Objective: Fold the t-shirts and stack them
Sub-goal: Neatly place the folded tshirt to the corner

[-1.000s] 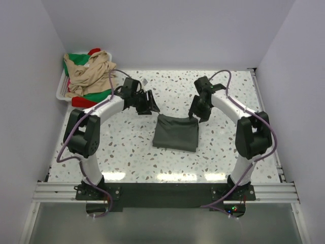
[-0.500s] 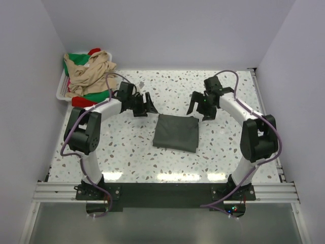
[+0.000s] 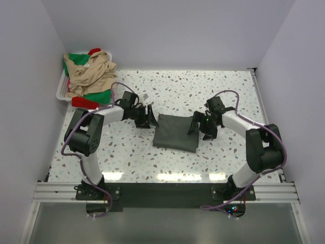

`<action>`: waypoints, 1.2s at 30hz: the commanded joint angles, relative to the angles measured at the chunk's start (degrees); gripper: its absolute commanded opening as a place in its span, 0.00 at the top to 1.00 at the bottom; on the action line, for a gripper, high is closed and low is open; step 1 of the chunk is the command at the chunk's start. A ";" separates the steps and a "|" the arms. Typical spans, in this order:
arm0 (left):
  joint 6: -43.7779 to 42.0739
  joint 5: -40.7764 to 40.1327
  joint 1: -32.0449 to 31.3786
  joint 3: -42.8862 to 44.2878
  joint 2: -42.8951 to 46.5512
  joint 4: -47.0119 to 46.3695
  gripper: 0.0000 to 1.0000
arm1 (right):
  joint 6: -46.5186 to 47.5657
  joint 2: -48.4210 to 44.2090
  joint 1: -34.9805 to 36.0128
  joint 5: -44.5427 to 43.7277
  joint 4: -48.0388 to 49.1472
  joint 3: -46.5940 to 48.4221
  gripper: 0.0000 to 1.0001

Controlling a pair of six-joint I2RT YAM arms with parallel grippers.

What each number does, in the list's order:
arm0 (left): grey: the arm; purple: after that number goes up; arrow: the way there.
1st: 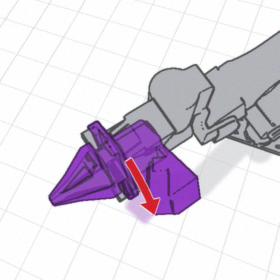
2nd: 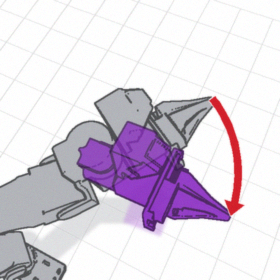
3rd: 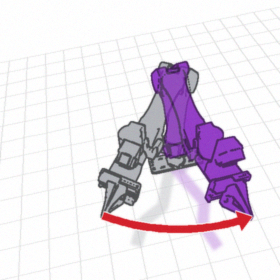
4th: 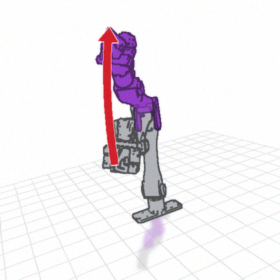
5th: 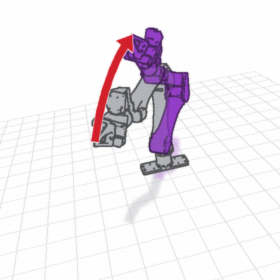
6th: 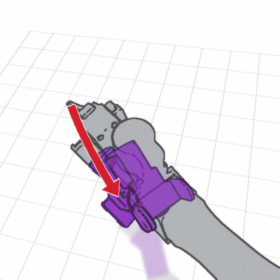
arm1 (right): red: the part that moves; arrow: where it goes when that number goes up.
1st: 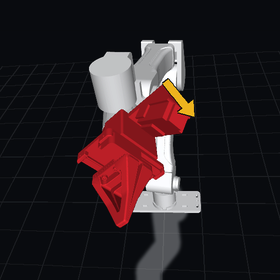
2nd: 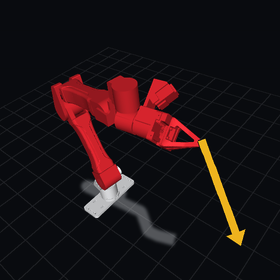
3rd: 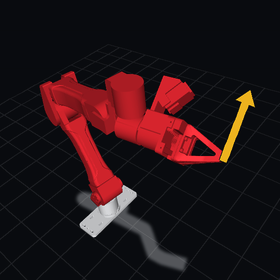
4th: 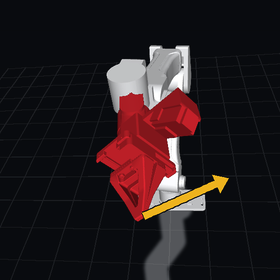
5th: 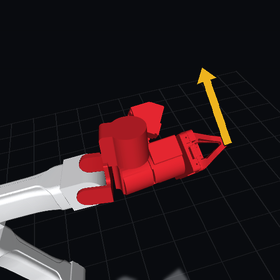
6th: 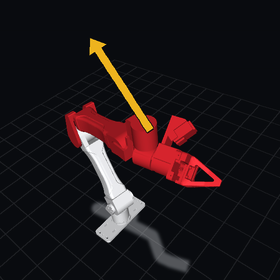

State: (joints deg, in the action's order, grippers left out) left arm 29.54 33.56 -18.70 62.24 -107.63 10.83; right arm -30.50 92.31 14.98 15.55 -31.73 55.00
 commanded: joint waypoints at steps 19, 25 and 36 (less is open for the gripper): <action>-2.12 0.80 -2.39 -0.72 -1.09 0.68 0.43 | 1.76 8.67 2.42 9.06 10.38 -0.69 0.43; -2.29 -2.09 -2.40 0.86 0.58 1.65 0.34 | 1.23 8.59 2.42 0.99 2.66 2.29 0.91; -2.82 -4.38 -1.34 3.59 4.10 4.11 0.28 | 8.43 8.50 -4.51 -25.27 -16.78 14.07 1.00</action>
State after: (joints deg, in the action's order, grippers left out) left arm 28.25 30.15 -20.84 63.90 -106.87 14.48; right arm -25.91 100.90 14.15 2.90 -40.18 65.41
